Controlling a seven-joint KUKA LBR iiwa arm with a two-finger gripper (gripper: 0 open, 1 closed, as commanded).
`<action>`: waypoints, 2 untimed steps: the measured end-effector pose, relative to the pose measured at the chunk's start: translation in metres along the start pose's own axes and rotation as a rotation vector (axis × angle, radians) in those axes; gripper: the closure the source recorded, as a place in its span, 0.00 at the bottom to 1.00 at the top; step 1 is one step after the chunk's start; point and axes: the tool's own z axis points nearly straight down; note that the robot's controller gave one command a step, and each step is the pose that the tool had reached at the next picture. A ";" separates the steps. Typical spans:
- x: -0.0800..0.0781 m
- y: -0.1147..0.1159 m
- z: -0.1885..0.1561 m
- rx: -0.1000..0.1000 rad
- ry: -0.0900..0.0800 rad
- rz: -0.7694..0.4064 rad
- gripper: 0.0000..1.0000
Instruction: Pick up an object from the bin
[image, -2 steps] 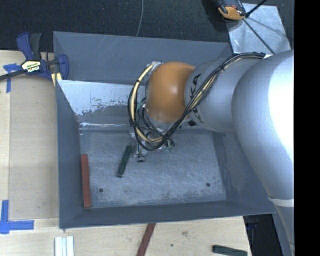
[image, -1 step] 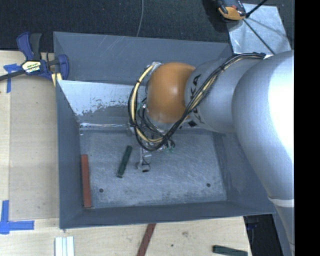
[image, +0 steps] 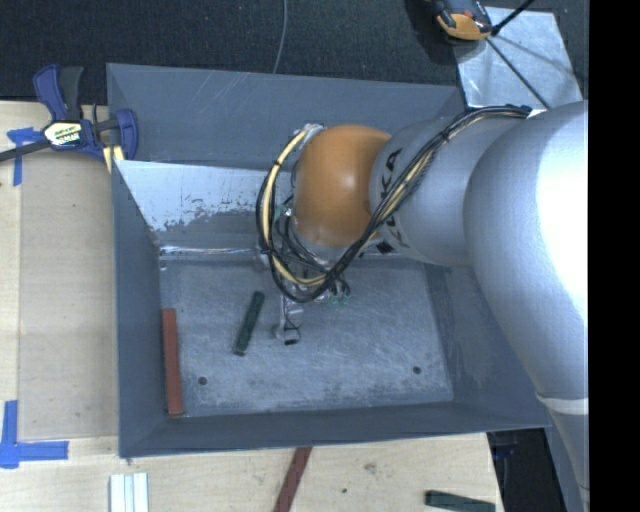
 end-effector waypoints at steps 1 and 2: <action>0.039 0.055 0.000 -0.002 0.001 -0.437 1.00; 0.039 0.055 0.000 -0.002 0.001 -0.436 1.00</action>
Offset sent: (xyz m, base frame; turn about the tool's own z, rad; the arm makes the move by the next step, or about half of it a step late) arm 0.0000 0.0000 0.0000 0.0000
